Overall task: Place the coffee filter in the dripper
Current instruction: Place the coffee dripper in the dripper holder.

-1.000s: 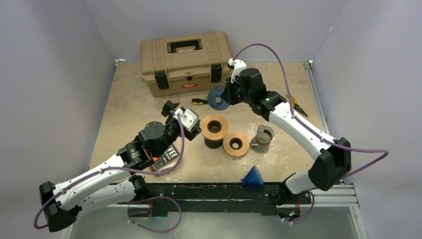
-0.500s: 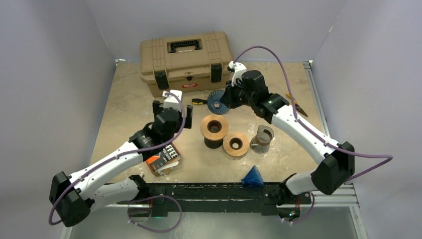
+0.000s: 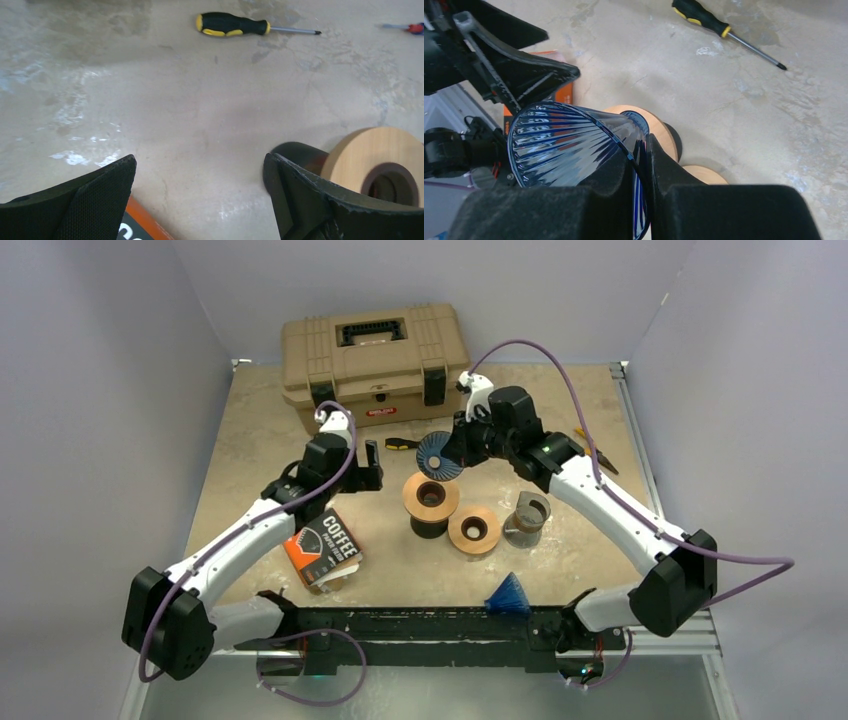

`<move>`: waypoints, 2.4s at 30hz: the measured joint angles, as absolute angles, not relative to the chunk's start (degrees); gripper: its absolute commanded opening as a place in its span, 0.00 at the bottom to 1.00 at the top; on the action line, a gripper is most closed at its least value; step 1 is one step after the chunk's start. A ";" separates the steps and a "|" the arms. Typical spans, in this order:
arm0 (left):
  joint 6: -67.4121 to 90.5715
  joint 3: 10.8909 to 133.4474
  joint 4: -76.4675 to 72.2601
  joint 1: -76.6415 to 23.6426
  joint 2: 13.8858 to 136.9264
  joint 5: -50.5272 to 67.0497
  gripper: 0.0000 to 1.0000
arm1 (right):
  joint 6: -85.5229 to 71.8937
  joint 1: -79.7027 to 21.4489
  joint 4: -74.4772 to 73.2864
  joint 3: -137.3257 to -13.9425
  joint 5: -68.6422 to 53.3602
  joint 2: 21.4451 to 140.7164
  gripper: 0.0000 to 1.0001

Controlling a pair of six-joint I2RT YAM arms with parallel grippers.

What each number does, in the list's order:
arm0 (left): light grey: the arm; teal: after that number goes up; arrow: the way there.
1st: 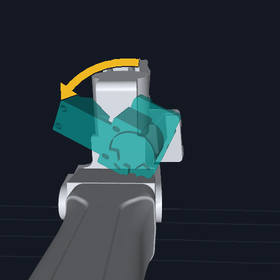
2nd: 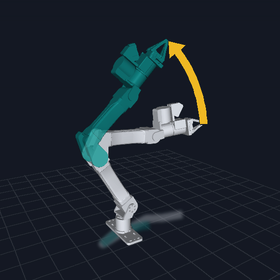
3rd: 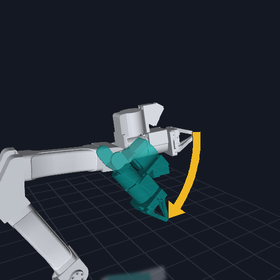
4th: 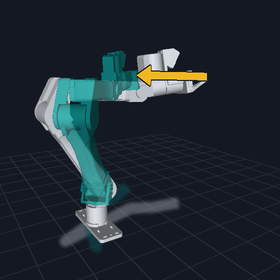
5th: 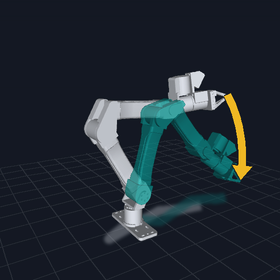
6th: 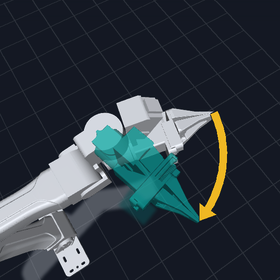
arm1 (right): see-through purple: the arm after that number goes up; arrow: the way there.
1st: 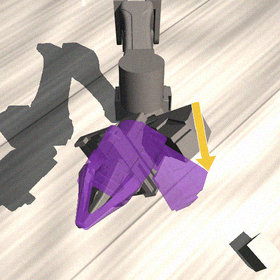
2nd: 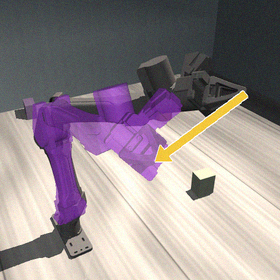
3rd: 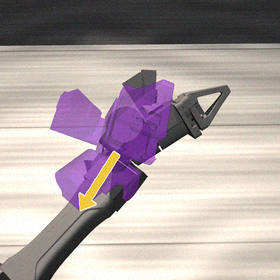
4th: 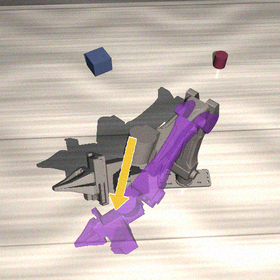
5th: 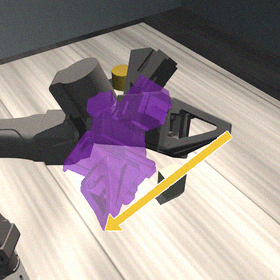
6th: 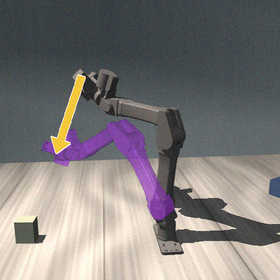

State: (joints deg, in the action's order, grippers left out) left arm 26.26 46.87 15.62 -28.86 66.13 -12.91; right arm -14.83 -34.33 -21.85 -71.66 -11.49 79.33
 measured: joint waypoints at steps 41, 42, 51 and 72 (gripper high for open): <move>20.10 43.31 13.80 -28.62 52.05 -12.23 0.97 | -11.40 -34.11 -28.80 -71.46 -22.02 80.25 0.00; 19.75 43.31 14.17 -28.62 52.07 -12.25 0.97 | -11.31 -34.11 -29.43 -71.92 -22.04 80.99 0.00; 18.13 43.31 17.15 -28.62 52.29 -12.38 0.99 | -11.09 -34.11 -33.61 -77.97 -22.04 86.46 0.00; 17.80 43.31 19.40 -28.62 53.78 -14.13 1.00 | -8.34 -34.11 -37.12 -81.10 -22.55 89.67 0.00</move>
